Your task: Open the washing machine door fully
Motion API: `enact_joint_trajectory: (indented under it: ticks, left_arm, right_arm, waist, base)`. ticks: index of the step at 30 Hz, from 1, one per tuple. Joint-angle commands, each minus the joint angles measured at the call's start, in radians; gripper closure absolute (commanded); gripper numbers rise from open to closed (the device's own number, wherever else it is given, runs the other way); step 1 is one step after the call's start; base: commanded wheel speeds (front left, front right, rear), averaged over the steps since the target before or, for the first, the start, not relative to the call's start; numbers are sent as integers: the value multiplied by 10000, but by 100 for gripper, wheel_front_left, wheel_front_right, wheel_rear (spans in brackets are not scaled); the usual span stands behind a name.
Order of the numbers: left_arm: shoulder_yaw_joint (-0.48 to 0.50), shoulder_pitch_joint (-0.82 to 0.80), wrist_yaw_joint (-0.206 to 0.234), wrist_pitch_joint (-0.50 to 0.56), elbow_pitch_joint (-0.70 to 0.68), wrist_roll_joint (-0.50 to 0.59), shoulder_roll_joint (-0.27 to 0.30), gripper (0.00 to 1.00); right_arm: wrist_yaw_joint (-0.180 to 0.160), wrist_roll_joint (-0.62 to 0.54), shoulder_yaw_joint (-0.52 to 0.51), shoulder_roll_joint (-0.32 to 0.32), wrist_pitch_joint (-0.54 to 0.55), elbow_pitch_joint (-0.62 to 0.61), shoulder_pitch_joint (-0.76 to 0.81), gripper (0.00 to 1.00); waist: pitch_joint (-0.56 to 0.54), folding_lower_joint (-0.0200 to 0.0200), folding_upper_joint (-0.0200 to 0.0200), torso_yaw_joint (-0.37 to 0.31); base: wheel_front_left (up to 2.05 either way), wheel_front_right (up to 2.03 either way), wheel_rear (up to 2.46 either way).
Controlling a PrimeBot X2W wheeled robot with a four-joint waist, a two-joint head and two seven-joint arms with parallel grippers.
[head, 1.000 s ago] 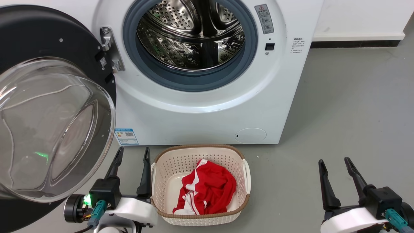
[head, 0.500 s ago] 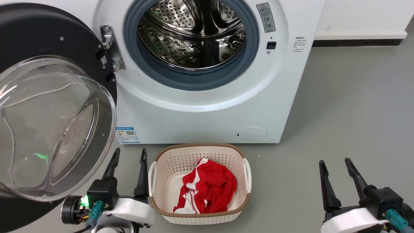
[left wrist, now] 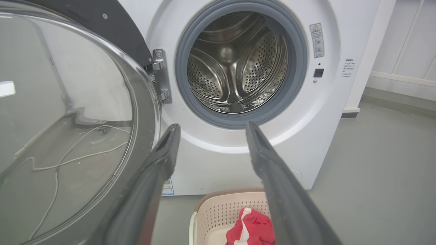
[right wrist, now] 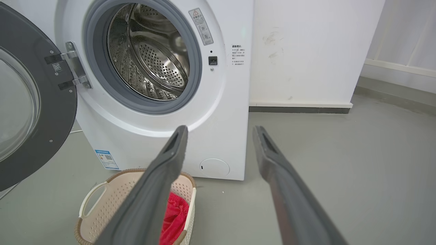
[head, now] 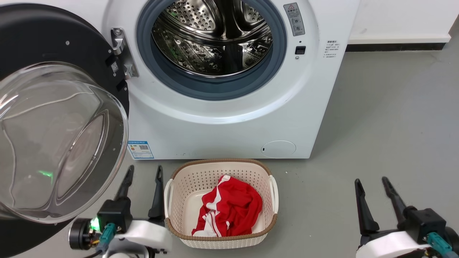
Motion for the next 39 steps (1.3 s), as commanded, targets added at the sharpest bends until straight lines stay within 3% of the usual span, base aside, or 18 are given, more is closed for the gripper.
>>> enact_joint_trajectory:
  ticks: [1, 39]
  left_arm:
    - [5, 4, -3, 2, 21, -11, -2, 100]
    - [744, -194, -575, 1625, 383, -6525, -84, 100]
  right_arm:
    - [0, 9, 4, 0, -1, 18, 4, 100]
    - [-1, 6739, -197, -146, 1270, 673, -669, 100]
  waist:
    - [0, 0, 0, 0]
    - [-14, 0, 0, 17]
  base:
    - [0, 0, 0]
    - [0, 0, 0]
